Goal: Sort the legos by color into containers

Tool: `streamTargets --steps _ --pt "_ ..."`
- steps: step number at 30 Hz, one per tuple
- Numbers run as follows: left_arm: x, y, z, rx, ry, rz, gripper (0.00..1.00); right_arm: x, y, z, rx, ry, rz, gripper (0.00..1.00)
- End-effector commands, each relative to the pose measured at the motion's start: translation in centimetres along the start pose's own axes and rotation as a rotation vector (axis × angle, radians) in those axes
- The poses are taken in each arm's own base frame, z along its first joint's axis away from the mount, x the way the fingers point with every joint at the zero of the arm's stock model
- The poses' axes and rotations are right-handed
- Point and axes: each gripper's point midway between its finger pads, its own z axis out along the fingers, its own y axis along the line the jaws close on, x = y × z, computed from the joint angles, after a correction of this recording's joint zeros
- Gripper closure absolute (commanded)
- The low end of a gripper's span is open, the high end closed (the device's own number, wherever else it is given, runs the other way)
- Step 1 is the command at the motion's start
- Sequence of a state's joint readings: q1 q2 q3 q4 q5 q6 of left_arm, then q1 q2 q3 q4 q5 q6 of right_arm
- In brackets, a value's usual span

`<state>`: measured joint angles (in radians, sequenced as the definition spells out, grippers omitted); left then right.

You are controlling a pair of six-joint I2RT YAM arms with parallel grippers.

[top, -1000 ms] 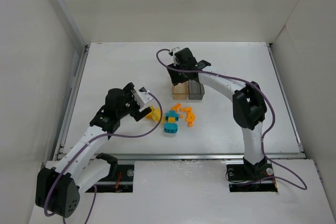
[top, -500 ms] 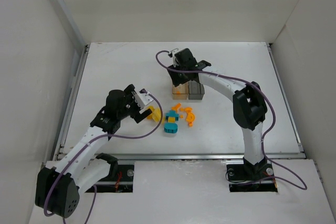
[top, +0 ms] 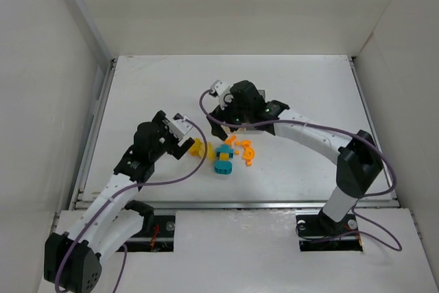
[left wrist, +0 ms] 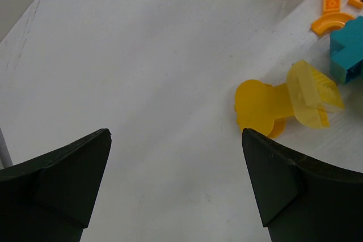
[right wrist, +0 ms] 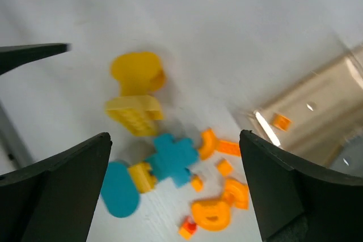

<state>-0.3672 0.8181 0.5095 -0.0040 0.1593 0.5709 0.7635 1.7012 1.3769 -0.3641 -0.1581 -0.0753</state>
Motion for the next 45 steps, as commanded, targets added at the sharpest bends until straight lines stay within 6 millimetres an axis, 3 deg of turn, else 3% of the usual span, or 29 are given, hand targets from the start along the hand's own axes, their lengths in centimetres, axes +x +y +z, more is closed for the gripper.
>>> streamTargets --steps 1,3,6,10,16,22,26,28,33,34,36,38,40,41,43,44,45 --pt "-1.3 2.0 -1.1 -0.154 -0.065 -0.161 0.0 -0.5 4.6 1.0 -0.17 -0.058 -0.095 0.0" --pt "-1.4 1.9 -1.5 -0.159 -0.082 -0.192 0.0 0.8 6.2 2.2 -0.186 -0.028 -0.106 0.0" --pt "-2.2 2.1 -2.1 -0.172 -0.118 -0.218 0.0 1.0 7.5 4.0 -0.194 -0.016 -0.114 0.05" --pt "-1.9 2.4 -2.3 -0.191 -0.108 -0.23 0.0 1.4 7.6 6.0 -0.15 0.008 -0.077 0.11" --pt "-1.0 2.4 -2.3 -0.203 -0.07 -0.233 0.0 0.8 7.5 6.7 -0.119 -0.014 -0.049 0.24" --pt "-1.1 2.3 -2.2 -0.195 -0.072 -0.215 0.0 1.2 8.0 6.9 -0.146 -0.004 -0.049 0.26" --pt "-1.2 2.2 -2.2 -0.187 -0.074 -0.205 0.0 1.7 8.1 7.6 -0.155 0.009 -0.047 0.36" --pt "-1.3 2.0 -2.2 -0.179 -0.077 -0.201 0.0 1.7 8.3 7.8 -0.168 0.011 -0.047 0.47" --pt "-1.3 2.0 -2.2 -0.179 -0.077 -0.192 0.0 1.7 8.7 7.7 -0.189 0.012 -0.047 0.81" --pt "-1.4 1.9 -2.1 -0.169 -0.079 -0.169 0.0 1.3 8.7 7.5 -0.189 0.003 -0.048 0.91" --pt "-1.6 1.7 -2.1 -0.145 -0.088 -0.132 0.0 0.9 8.9 7.1 -0.2 -0.008 -0.049 1.0" --pt "-1.6 1.2 -2.0 -0.108 -0.089 -0.072 0.01 -0.9 9.2 5.9 -0.212 -0.045 -0.055 1.0" --pt "-1.3 1.3 -1.9 -0.099 -0.08 0.027 0.01 -1.2 9.8 5.4 -0.247 -0.031 -0.053 1.0" --pt "-1.4 1.2 -1.9 -0.087 -0.086 0.062 0.01 -2.8 10.0 4.6 -0.248 -0.058 -0.058 1.0" --pt "-2.2 1.3 -2.2 -0.073 -0.117 0.187 0.0 -2.9 10.3 4.2 -0.268 -0.03 -0.054 1.0" --pt "-2.2 1.1 -2.0 -0.063 -0.125 0.231 0.0 -4.4 10.6 3.6 -0.28 -0.055 -0.058 1.0" --pt "-2.8 0.9 -2.2 -0.046 -0.156 0.278 0.0 -4.6 10.1 3.6 -0.28 -0.049 -0.037 1.0"
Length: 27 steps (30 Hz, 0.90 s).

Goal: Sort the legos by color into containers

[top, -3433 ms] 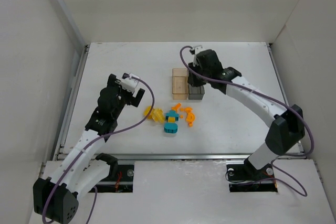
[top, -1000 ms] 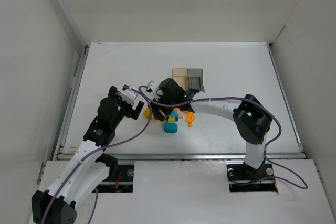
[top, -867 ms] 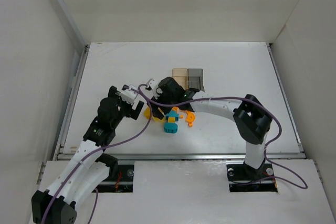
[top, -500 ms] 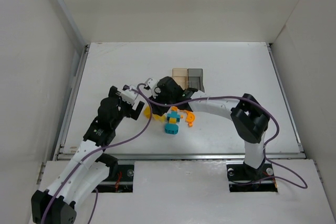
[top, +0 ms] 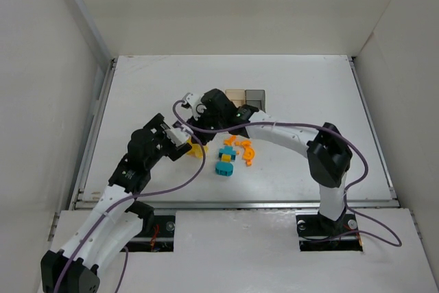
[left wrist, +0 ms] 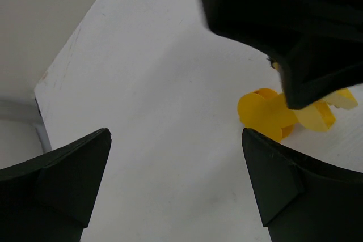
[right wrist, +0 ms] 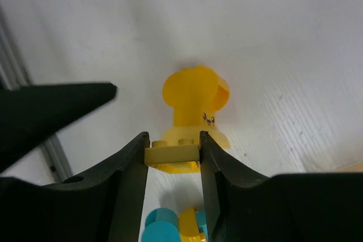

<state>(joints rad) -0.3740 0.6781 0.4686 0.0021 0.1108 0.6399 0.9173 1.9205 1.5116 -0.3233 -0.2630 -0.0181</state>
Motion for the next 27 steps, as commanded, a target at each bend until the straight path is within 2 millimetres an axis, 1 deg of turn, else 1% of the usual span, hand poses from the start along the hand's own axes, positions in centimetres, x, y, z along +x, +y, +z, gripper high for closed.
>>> streamTargets --steps 1,2,3,4,5,6,7,8,9,10,11,12,13,14,15,17,18,19,20,22,23,24,25,26,27 --pt "-2.5 0.0 -0.3 0.039 -0.128 0.231 0.0 -5.7 1.4 -3.0 -0.067 -0.114 -0.005 1.0" --pt "-3.3 0.4 -0.4 0.021 -0.163 0.292 0.0 -6.1 1.2 -3.6 -0.102 -0.118 0.021 1.0" --pt "-3.6 0.5 -0.4 0.02 -0.179 0.32 0.0 -7.4 1.0 -4.3 -0.123 -0.147 0.034 1.0" --pt "-4.1 0.4 -0.5 0.028 -0.201 0.349 0.0 -7.9 0.8 -4.8 -0.143 -0.158 0.071 1.0" --pt "-4.5 0.5 -0.5 0.025 -0.217 0.371 0.0 -8.0 0.1 -5.2 -0.163 -0.162 0.101 1.0" --pt "-4.6 0.3 -0.5 0.032 -0.224 0.381 0.0 -9.0 -0.3 -5.9 -0.156 -0.192 0.107 1.0" --pt "-4.7 0.1 -0.5 0.042 -0.234 0.382 0.0 -9.2 -0.2 -6.3 -0.156 -0.201 0.103 1.0" --pt "-4.0 -0.5 -0.1 0.074 -0.213 0.377 0.0 -9.3 -1.4 -6.3 -0.108 -0.206 0.112 1.0" --pt "-3.9 -0.6 -0.1 0.092 -0.194 0.373 0.0 -8.7 -1.7 -6.0 -0.092 -0.194 0.119 1.0" --pt "-3.4 -1.1 0.1 0.118 -0.181 0.337 0.0 -8.5 -2.1 -6.3 -0.085 -0.193 0.126 1.0" --pt "-3.6 -1.0 0.1 0.122 -0.178 0.317 0.0 -8.1 -2.0 -6.2 -0.087 -0.184 0.158 1.0" --pt "-3.4 -1.3 0.3 0.131 -0.167 0.292 0.0 -8.5 -3.1 -6.6 -0.051 -0.209 0.185 1.0" --pt "-3.2 -1.2 0.3 0.124 -0.157 0.269 0.0 -8.2 -4.9 -7.1 -0.01 -0.221 0.229 1.0" --pt "-3.2 -1.3 0.3 0.125 -0.156 0.25 0.0 -8.1 -6.1 -7.1 0.023 -0.234 0.284 1.0" --pt "-2.6 -1.7 0.4 0.145 -0.132 0.233 0.0 -8.6 -8.8 -8.0 0.119 -0.279 0.32 1.0" --pt "-1.8 -2.9 0.5 0.195 -0.121 0.246 0.0 -8.6 -11.8 -8.7 0.246 -0.306 0.342 1.0" --pt "-1.0 -3.6 0.9 0.23 -0.096 0.257 0.0 -8.4 -13.1 -9.1 0.305 -0.313 0.353 1.0" --pt "-0.5 -3.8 1.1 0.247 -0.078 0.28 0.0 -7.8 -14.7 -9.3 0.376 -0.291 0.374 1.0" --pt "0.2 -4.8 1.1 0.293 -0.06 0.29 0.0 -7.7 -16.3 -9.2 0.396 -0.281 0.393 1.0" --pt "1.2 -6.1 1.7 0.367 -0.024 0.31 0.0 -6.9 -17.7 -9.0 0.416 -0.248 0.431 1.0" --pt "1.3 -6.0 1.8 0.386 -0.012 0.347 0.0 -6.3 -18.6 -9.1 0.421 -0.237 0.462 1.0" --pt "1.4 -6.3 2.0 0.412 -0.01 0.36 0.0 -6.0 -18.5 -8.6 0.41 -0.226 0.465 1.0" --pt "2.0 -6.9 2.5 0.453 0.015 0.372 0.0 -5.3 -19.4 -8.3 0.421 -0.215 0.478 1.0" --pt "2.1 -6.8 2.9 0.464 0.019 0.393 0.0 -5.3 -19.4 -8.3 0.421 -0.214 0.478 1.0" --pt "1.7 -6.5 3.2 0.466 0.012 0.426 0.0 -4.7 -20.1 -8.1 0.429 -0.204 0.489 1.0"
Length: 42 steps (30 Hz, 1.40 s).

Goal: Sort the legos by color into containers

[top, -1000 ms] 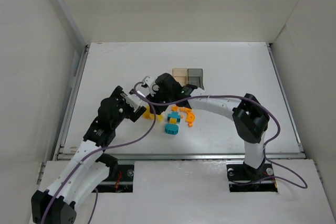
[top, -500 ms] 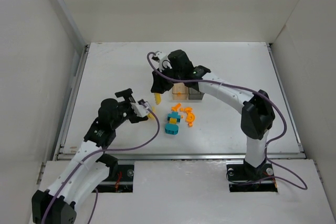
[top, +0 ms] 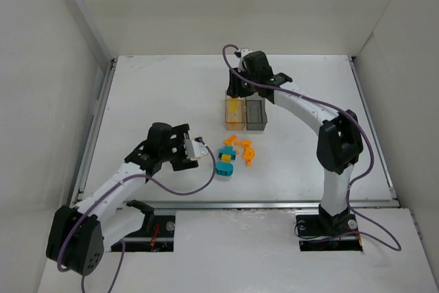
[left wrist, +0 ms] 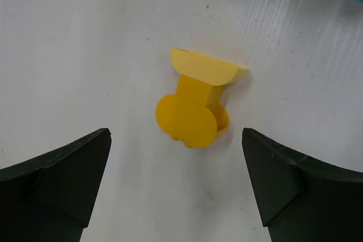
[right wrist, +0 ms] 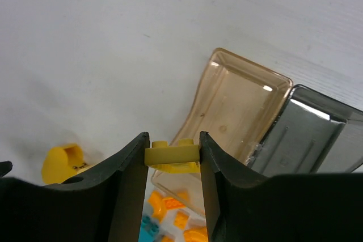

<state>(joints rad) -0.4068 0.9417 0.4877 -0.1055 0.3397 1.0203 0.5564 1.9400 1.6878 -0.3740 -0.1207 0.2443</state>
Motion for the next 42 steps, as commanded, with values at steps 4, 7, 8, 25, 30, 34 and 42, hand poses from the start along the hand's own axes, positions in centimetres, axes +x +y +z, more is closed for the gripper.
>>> streamTargets --steps 4,7,8,25,30,34,42 --pt "-1.4 1.1 1.1 0.086 -0.021 0.171 0.0 0.6 -2.3 1.7 0.065 0.024 0.041 0.98" --pt "-1.5 1.6 1.9 0.111 -0.006 0.161 0.0 1.3 -2.2 2.5 0.018 0.042 0.05 0.81" --pt "-1.4 1.7 2.2 0.119 -0.001 0.158 0.0 1.7 -2.1 3.0 0.001 0.051 0.042 0.74" --pt "2.8 0.9 5.1 0.343 0.109 0.216 0.0 -0.3 -1.5 0.3 -0.101 0.02 -0.005 0.19" --pt "3.0 1.1 6.3 0.388 0.106 0.197 0.0 -1.5 -0.8 -0.8 -0.128 -0.013 -0.036 0.19" --pt "2.5 -0.1 6.2 0.489 0.07 0.215 0.02 -1.2 -1.3 -0.8 -0.128 -0.006 -0.038 0.19" --pt "2.5 -1.5 6.3 0.571 0.037 0.283 0.2 -0.4 -1.2 -0.6 -0.144 0.014 -0.052 0.19"
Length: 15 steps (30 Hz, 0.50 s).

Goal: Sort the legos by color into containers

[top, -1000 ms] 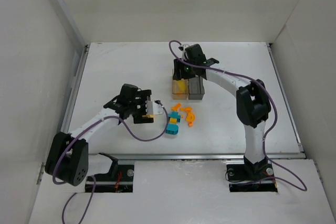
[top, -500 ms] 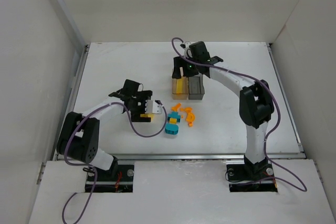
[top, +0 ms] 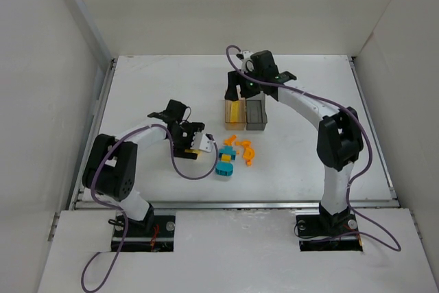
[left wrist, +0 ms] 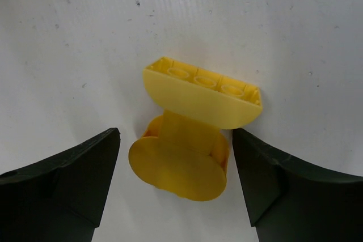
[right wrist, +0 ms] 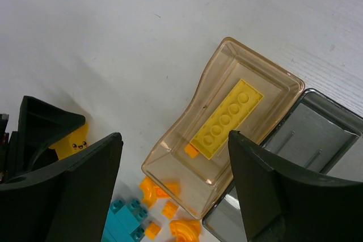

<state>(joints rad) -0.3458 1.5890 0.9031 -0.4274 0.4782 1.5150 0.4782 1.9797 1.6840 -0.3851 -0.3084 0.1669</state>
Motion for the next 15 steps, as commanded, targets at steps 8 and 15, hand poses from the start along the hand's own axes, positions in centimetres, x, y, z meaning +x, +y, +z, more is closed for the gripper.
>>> streamTargets --steps 8,15 --pt "-1.3 -2.2 1.0 0.113 -0.047 0.067 0.54 -0.5 0.6 -1.4 -0.026 -0.032 -0.029 0.19" --pt "-1.3 -2.7 0.8 0.112 -0.047 0.058 0.9 -1.0 0.8 -2.4 -0.021 -0.055 -0.036 0.19"
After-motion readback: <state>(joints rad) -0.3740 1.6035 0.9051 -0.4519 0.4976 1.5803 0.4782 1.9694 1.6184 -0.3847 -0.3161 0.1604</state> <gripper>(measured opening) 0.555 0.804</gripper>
